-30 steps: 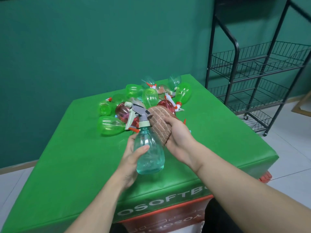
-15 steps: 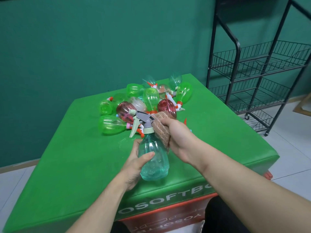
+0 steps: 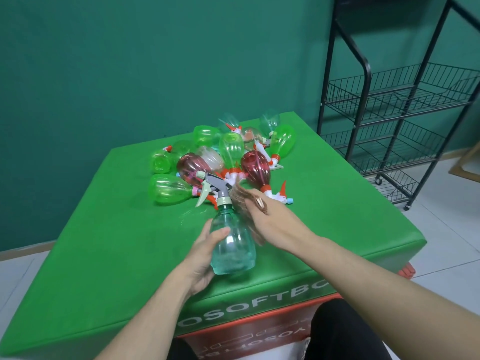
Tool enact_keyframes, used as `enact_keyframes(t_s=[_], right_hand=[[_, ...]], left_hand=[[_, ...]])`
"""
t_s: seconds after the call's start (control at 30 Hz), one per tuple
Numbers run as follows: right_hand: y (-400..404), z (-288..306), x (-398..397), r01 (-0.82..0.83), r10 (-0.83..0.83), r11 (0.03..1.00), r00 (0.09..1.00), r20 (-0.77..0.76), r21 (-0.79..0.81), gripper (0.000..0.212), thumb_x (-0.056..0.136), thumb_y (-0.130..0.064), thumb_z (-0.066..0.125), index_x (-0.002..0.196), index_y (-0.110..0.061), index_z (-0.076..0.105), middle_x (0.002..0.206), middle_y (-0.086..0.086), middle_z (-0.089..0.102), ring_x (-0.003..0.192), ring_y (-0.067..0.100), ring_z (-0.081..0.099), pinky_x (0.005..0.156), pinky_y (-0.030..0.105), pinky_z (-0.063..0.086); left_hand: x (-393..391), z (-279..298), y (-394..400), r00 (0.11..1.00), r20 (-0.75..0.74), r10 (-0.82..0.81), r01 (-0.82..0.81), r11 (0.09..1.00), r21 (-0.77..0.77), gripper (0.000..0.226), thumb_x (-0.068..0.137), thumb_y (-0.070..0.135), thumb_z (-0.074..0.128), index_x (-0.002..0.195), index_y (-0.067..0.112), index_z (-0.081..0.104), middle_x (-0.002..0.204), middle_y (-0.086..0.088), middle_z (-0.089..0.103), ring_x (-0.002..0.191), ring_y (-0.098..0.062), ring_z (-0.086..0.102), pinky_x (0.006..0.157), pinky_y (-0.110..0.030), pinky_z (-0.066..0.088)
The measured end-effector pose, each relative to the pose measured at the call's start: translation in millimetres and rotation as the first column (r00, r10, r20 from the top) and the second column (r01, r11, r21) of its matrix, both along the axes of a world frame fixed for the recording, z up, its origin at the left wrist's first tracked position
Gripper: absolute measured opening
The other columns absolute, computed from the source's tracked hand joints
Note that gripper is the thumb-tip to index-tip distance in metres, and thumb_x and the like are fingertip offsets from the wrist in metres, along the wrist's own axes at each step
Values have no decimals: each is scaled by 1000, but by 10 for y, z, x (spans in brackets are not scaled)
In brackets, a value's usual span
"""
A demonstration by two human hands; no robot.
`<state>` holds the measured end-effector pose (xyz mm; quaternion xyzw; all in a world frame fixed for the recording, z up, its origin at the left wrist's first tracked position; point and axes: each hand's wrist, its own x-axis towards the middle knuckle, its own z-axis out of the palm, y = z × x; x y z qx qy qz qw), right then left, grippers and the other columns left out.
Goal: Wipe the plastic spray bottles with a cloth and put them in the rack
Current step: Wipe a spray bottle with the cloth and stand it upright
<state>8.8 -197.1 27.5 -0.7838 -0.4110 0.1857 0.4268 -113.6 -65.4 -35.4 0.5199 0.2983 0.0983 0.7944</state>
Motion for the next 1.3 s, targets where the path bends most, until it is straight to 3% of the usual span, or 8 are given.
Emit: enact_keyframes(t_s=[0.27,0.37,0.53,0.67,0.87,1.0,1.13,1.3], right_hand=[[-108,-142,22,313,-167,944,728,-665,105,27,111,-28,33,120,-21,58,117,3,71,105,18,68,103,41,52],[-154,-204,83,450,-55,883,380,-923,132,29,109,-27,41,121,-11,61,105,11,76,98,22,72,90,43,57],[-165,-206,88,485,-52,870,260,-964,84,24,103,-14,51,123,-2,58,102,16,76,90,24,74,78,40,58],[-85,-230,59,500,-99,860,358,-928,101,19,103,-15,53,120,-8,58,104,15,77,101,28,73,93,46,57],[142,-151,-88,365,-287,928,834,-472,80,20,107,-25,45,116,-30,62,110,-11,69,103,12,65,90,28,49],[333,-167,-137,321,-252,937,896,-367,140,28,108,-27,44,129,-25,62,120,-9,69,113,13,63,104,28,47],[441,-279,-177,135,-117,980,985,-126,146,24,106,-21,46,113,-35,64,102,-7,72,84,9,62,74,19,50],[428,-441,-90,-177,208,978,888,410,-113,67,80,-17,41,146,-21,53,152,-2,51,143,16,38,123,37,26]], left_hand=[[17,-37,-21,999,23,35,-35,999,-15,81,70,39,89,138,16,50,126,-17,69,101,-34,73,86,-56,59],[14,-27,-65,999,26,47,-46,999,-24,61,77,43,70,132,19,57,123,-14,72,107,-33,70,94,-56,56],[36,-34,-86,994,-13,108,-109,986,-122,56,90,56,55,128,17,61,114,-16,75,105,-29,71,91,-45,55],[-4,-70,-29,994,5,106,-102,969,-227,43,101,42,43,120,9,62,100,-21,76,98,-32,69,103,-54,49],[-45,-156,36,992,38,119,-102,949,-297,57,82,44,62,126,7,61,114,-23,73,98,-33,74,94,-51,52],[-33,-214,38,991,42,131,-109,934,-340,57,80,50,60,119,10,66,113,-23,73,102,-35,71,95,-52,51],[-44,-276,70,991,40,125,-102,924,-368,65,79,52,64,128,10,62,120,-25,71,109,-39,70,93,-57,54],[-41,-324,85,995,79,56,-32,960,-279,75,75,58,65,136,15,57,123,-16,72,109,-33,71,87,-50,58]])
